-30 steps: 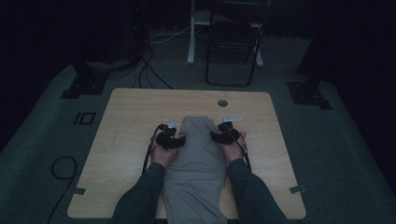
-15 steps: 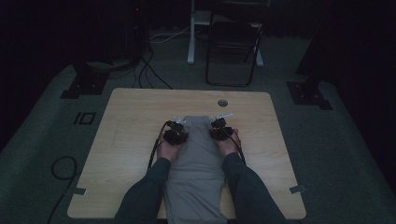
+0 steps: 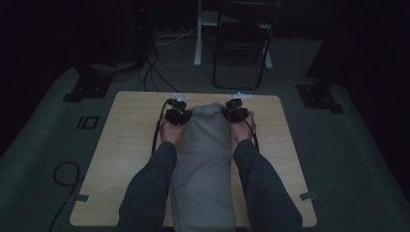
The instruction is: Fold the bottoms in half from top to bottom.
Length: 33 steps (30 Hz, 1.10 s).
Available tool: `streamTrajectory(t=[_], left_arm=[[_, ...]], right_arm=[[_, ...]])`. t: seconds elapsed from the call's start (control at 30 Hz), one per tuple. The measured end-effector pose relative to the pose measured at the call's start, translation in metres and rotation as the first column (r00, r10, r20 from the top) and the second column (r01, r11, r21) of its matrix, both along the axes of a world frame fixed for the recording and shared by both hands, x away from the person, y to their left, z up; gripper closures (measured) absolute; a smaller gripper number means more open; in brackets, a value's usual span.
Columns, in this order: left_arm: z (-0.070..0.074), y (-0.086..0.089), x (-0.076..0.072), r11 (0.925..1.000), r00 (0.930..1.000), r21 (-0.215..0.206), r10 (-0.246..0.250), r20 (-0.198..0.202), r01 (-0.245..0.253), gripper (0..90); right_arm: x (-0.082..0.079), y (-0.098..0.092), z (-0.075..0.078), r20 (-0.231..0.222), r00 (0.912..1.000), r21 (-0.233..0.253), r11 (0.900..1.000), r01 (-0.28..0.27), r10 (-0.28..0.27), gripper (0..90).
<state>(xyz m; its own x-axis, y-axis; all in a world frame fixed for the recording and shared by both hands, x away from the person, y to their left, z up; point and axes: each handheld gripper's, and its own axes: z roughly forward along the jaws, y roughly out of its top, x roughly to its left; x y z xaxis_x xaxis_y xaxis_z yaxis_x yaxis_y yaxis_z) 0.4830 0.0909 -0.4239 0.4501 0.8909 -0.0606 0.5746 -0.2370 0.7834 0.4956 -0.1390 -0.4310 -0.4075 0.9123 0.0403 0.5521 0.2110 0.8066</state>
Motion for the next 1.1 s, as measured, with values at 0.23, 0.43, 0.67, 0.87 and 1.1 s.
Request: streamTrajectory(t=[0.23, 0.43, 0.67, 0.87, 1.1], left_arm=[[0.015, 0.003, -0.018, 0.9984, 0.9983, -0.001, -0.056, 0.016, 0.056, 86.2], [0.003, 0.008, -0.054, 0.9922, 0.9924, 0.018, -0.123, 0.002, 0.123, 86.0], [-0.033, 0.017, -0.105, 0.9865, 0.9851, -0.003, -0.164, -0.052, 0.164, 85.9], [-0.081, 0.02, -0.155, 0.9854, 0.9768, 0.01, -0.167, -0.134, 0.17, 85.4], [-0.109, 0.026, -0.167, 0.9884, 0.9736, -0.001, -0.15, -0.172, 0.152, 84.8]], right_arm=[[-0.014, -0.004, 0.013, 0.006, 0.9989, 0.024, 0.999, -0.046, 0.046, 86.5], [-0.05, -0.009, 0.004, -0.004, 0.9923, 0.007, 0.992, -0.124, 0.124, 86.3], [-0.091, -0.014, -0.024, -0.064, 0.9797, 0.006, 0.982, -0.19, 0.19, 86.1], [-0.137, -0.009, -0.063, -0.136, 0.9579, -0.032, 0.965, -0.259, 0.253, 85.8], [-0.16, -0.002, -0.095, -0.203, 0.9416, -0.095, 0.952, -0.292, 0.269, 83.5]])
